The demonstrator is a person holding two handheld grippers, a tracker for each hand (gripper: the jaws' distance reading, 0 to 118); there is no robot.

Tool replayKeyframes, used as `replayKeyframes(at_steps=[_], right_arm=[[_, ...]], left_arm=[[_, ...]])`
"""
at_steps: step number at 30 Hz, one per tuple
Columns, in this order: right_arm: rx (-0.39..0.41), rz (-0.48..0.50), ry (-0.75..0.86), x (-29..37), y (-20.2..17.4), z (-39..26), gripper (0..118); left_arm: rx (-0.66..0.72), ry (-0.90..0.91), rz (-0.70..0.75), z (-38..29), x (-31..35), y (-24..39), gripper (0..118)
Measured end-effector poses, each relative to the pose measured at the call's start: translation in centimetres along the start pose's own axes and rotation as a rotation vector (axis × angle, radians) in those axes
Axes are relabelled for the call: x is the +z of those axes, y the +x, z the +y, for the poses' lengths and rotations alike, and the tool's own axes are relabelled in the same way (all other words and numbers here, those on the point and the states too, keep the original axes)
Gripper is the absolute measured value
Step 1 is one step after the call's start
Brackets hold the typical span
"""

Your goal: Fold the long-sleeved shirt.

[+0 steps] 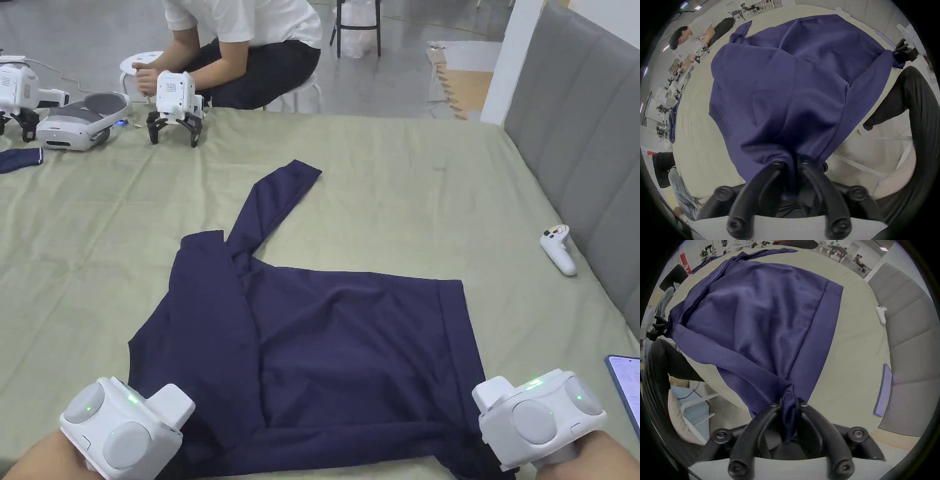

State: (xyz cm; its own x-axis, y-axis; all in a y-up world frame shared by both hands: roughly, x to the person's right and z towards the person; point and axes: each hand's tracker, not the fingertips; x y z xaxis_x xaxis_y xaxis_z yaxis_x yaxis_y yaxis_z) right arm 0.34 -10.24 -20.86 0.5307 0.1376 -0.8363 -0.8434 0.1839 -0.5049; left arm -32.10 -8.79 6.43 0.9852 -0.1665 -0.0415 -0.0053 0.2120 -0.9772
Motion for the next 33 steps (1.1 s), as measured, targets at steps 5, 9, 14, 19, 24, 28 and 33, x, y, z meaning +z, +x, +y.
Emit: replayKeyframes(at_steps=[5, 9, 14, 19, 24, 28, 33], right_arm=[[-0.103, 0.044, 0.187, 5.5, 1.7, 0.8, 97], [-0.236, -0.024, 0.502, 11.3, 1.2, 2.0, 97], [-0.446, -0.002, 0.868, 15.3, -2.4, 3.0, 96], [-0.428, -0.021, 0.956, 15.5, -6.6, 4.3, 47], [-0.388, -0.036, 0.944, 14.9, -8.4, 5.0, 0], [-0.384, -0.014, 0.895, 12.1, -8.5, 5.1, 0], [-0.373, -0.016, 0.859, 11.5, -8.4, 5.0, 0]], left_arm=[[0.301, 0.257, -0.089, 0.6, 7.5, -4.8, 108], [0.527, 0.547, 0.105, 2.6, 11.8, -8.3, 105], [0.665, 0.807, 0.328, 5.8, 13.4, -6.6, 98], [0.713, 0.930, 0.357, 6.3, 13.8, -2.6, 49], [0.632, 0.917, 0.320, 6.3, 11.8, 0.0, 3], [0.596, 0.869, 0.292, 6.7, 9.8, 0.6, 2], [0.589, 0.832, 0.273, 7.4, 8.3, -0.4, 2]])
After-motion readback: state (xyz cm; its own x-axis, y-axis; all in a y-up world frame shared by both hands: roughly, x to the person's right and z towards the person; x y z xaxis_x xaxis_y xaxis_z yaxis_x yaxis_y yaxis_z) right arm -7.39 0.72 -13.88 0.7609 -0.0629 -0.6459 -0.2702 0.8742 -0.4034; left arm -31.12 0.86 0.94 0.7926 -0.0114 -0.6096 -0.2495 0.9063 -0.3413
